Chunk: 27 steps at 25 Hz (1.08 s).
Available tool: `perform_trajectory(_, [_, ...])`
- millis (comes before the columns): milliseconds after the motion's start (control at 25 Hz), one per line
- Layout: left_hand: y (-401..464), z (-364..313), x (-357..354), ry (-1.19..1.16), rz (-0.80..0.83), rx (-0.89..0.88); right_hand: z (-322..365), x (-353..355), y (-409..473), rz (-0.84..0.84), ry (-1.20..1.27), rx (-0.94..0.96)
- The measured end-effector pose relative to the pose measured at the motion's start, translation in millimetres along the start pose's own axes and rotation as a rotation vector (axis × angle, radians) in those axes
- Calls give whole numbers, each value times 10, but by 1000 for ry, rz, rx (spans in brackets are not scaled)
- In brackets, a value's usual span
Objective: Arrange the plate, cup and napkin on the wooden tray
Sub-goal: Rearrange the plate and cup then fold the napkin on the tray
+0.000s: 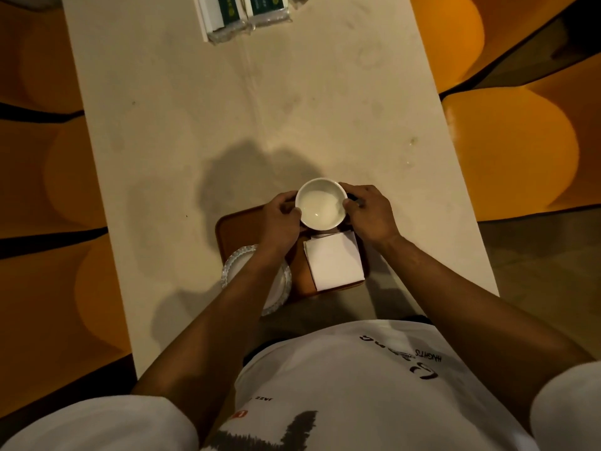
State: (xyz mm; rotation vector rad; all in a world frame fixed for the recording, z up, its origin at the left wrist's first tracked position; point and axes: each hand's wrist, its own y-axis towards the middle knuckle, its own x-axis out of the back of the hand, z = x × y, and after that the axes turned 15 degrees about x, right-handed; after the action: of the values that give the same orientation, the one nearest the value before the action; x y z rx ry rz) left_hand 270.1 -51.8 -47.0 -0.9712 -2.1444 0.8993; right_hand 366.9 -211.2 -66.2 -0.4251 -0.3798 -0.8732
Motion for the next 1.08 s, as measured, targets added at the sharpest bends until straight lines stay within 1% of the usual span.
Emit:
perform_trajectory(240, [3,3,37,-14,-1,24,23,-33,24,14,-23,2])
perform_trajectory(400, [-7,38,165,-2,-32,44,92,-137,34,50,-21,19])
perform_trajectory(600, [-35,84,378,-31,-41,58,225,-301,20,70,-23,108])
perform_trajectory(760, [-40,140,491,-53,-50,38,260,-373,31,107,-37,140])
perform_trajectory(960, [27,214,577,-48,-69,26,370,-419,12,71,-6,229])
perform_trajectory(1080, [54,259,601,-43,-72,26,409,-440,23,65,5,245])
